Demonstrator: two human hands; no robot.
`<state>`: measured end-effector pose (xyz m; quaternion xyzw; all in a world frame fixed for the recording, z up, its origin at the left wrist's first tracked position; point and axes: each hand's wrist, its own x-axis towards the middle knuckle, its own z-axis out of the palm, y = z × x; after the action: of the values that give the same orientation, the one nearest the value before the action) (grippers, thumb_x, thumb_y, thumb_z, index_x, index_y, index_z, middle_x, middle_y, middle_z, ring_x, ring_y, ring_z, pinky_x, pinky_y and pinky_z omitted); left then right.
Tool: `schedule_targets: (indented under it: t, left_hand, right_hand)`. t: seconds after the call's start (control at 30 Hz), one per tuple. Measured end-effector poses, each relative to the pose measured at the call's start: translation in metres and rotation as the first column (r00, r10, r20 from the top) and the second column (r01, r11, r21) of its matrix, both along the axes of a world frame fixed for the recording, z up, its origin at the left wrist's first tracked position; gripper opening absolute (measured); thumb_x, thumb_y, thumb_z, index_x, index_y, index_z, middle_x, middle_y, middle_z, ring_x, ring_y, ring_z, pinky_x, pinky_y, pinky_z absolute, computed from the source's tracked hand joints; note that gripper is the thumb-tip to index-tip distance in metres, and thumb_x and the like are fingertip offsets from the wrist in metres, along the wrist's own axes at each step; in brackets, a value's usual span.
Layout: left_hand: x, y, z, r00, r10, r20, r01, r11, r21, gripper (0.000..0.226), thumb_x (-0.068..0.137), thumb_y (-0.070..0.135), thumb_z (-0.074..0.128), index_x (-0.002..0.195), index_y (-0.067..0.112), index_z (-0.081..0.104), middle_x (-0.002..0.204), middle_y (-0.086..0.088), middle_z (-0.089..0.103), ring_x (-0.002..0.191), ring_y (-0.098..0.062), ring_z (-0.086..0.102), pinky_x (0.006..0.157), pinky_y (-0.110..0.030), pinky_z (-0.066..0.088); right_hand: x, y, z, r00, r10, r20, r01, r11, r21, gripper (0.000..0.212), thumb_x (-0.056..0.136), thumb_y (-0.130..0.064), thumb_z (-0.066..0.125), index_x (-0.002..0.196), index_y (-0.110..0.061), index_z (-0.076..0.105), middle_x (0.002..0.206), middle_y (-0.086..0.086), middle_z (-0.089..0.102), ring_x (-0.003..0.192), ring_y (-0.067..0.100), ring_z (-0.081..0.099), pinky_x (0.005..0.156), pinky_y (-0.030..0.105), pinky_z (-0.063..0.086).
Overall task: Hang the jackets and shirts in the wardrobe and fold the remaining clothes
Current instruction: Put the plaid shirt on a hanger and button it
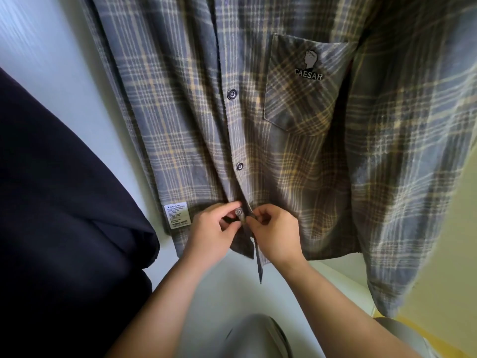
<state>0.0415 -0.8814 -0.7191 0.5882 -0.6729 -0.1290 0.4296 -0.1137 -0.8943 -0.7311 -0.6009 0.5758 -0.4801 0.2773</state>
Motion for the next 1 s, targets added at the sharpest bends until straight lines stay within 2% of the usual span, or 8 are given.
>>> schedule_targets:
  t: [0.1,0.23,0.4,0.5,0.6,0.7,0.87,1.0]
  left_hand:
    - [0.001,-0.001,0.002,0.998,-0.019,0.065,0.02,1.0,-0.017,0.033,0.087,0.011,0.077,0.117,0.025,0.077,0.1,0.024,0.07,0.087,0.002,0.066,0.075,0.001,0.041]
    - [0.004,-0.003,0.008,0.99,-0.032,0.136,0.044,0.996,-0.082,0.025,0.093,0.009,0.071,0.113,0.019,0.079,0.108,0.01,0.076,0.1,0.002,0.065,0.088,0.0,0.041]
    - [0.005,-0.006,0.01,0.988,-0.001,0.154,0.022,0.991,-0.134,0.018,0.088,0.012,0.078,0.103,0.021,0.082,0.099,0.01,0.079,0.093,0.009,0.064,0.085,0.002,0.04]
    - [0.006,-0.006,0.011,0.988,0.029,0.149,-0.007,0.989,-0.146,0.015,0.085,0.015,0.081,0.098,0.022,0.083,0.091,0.011,0.079,0.083,0.018,0.063,0.08,0.004,0.039]
    - [0.007,-0.006,0.014,0.985,0.041,0.167,-0.017,0.99,-0.14,0.014,0.084,0.015,0.082,0.096,0.022,0.082,0.087,0.01,0.079,0.085,0.01,0.064,0.078,0.004,0.039]
    - [0.008,-0.006,0.017,0.981,0.048,0.19,-0.027,0.993,-0.113,0.014,0.084,0.02,0.081,0.094,0.029,0.077,0.08,0.016,0.075,0.078,0.001,0.067,0.073,-0.001,0.043]
    - [0.009,-0.005,0.019,0.985,-0.002,0.174,0.021,0.994,-0.109,0.015,0.084,0.019,0.082,0.089,0.031,0.074,0.072,0.031,0.068,0.073,0.005,0.066,0.067,-0.002,0.041]
    - [0.011,-0.006,0.016,0.993,0.018,0.115,-0.006,0.995,-0.101,0.017,0.082,0.017,0.083,0.085,0.031,0.075,0.082,0.03,0.07,0.074,0.006,0.067,0.067,-0.001,0.042]
  right_hand:
    - [0.001,0.001,0.001,1.0,0.014,-0.002,-0.014,1.0,0.0,0.012,0.086,-0.023,0.075,0.076,-0.026,0.07,0.066,-0.013,0.066,0.069,0.004,0.061,0.064,0.019,0.049]
    - [0.002,0.001,0.003,1.0,0.025,-0.019,-0.025,1.0,0.01,0.009,0.088,-0.021,0.071,0.079,-0.022,0.074,0.066,-0.009,0.068,0.066,0.01,0.062,0.066,0.026,0.052]
    - [0.004,0.004,0.005,0.998,0.059,0.016,-0.06,0.998,0.008,0.012,0.089,-0.021,0.068,0.078,-0.024,0.075,0.065,-0.009,0.068,0.065,0.011,0.063,0.06,0.021,0.052]
    - [0.006,0.006,0.006,0.994,0.089,0.063,-0.09,0.996,0.008,0.012,0.089,-0.023,0.068,0.078,-0.024,0.074,0.067,-0.01,0.07,0.065,0.013,0.066,0.064,0.029,0.056]
    - [0.008,0.007,0.009,0.989,0.113,0.098,-0.113,0.994,-0.008,0.01,0.089,-0.023,0.071,0.08,-0.02,0.075,0.069,-0.004,0.07,0.066,0.017,0.066,0.067,0.035,0.058]
    - [0.007,0.007,0.01,0.987,0.116,0.108,-0.114,0.993,-0.028,0.01,0.088,-0.024,0.073,0.08,-0.02,0.076,0.067,-0.004,0.069,0.063,0.014,0.062,0.063,0.028,0.054]
    - [0.006,0.005,0.012,0.981,0.167,0.096,-0.164,0.986,-0.029,0.017,0.09,-0.02,0.069,0.073,-0.017,0.071,0.061,0.006,0.062,0.052,0.007,0.043,0.052,0.019,0.038]
    - [0.005,0.007,0.012,0.977,0.178,0.12,-0.178,0.984,-0.005,0.021,0.089,-0.013,0.065,0.102,-0.02,0.079,0.077,-0.014,0.072,0.067,0.009,0.067,0.065,0.018,0.054]
